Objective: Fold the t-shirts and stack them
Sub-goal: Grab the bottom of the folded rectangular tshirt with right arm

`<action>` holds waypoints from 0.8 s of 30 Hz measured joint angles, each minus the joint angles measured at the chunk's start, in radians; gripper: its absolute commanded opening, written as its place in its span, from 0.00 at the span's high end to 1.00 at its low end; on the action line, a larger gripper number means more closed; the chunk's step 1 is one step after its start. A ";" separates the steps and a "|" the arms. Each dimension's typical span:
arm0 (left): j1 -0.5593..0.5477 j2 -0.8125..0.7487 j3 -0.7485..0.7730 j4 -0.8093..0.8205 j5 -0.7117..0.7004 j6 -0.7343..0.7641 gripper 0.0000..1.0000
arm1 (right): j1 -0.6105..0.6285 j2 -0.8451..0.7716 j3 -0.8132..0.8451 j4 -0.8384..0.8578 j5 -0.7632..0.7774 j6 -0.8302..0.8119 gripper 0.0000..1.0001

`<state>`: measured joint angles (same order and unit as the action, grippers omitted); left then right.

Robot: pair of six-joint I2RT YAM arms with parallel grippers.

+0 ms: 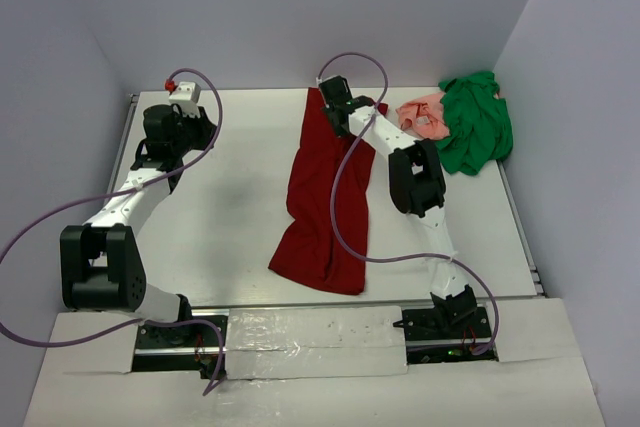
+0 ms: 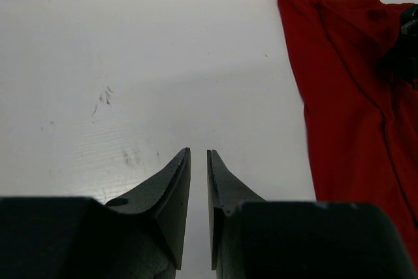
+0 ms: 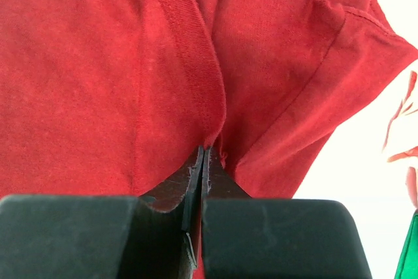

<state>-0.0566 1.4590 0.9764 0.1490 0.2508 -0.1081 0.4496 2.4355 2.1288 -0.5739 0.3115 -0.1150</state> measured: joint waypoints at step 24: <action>-0.002 0.000 -0.023 0.001 0.037 0.000 0.75 | 0.226 0.010 0.079 0.013 -0.037 -0.017 1.00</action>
<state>-0.0582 1.4590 0.9539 0.1497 0.2878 -0.1085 0.6754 2.4451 2.2082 -0.5610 0.2745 -0.1318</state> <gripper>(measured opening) 0.252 0.009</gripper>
